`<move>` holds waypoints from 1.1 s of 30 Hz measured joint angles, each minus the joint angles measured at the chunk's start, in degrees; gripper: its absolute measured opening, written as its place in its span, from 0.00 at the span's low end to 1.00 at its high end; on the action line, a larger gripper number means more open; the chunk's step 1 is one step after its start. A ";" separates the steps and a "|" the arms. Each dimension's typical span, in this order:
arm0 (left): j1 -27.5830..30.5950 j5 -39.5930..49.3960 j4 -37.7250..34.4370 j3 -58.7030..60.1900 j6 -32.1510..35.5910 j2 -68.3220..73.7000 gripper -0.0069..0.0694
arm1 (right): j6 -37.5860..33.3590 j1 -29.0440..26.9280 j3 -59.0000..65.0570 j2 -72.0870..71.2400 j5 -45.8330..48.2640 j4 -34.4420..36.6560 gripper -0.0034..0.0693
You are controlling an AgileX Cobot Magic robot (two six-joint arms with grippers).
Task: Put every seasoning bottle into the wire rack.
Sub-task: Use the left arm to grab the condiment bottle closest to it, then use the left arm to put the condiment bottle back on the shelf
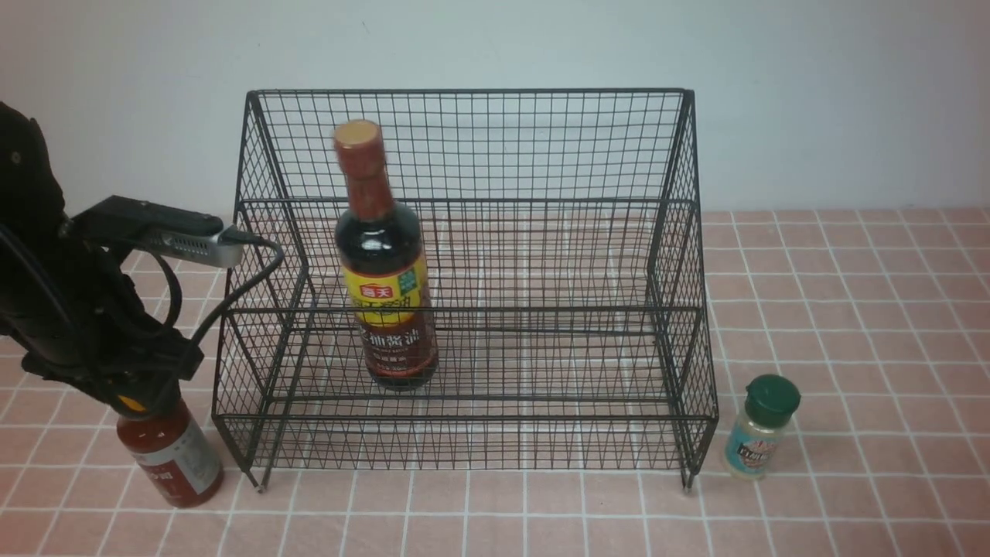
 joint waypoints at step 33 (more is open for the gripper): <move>-26.06 13.88 15.16 -17.99 -21.14 -10.60 0.47 | 0.70 0.00 0.00 0.00 0.00 0.00 0.03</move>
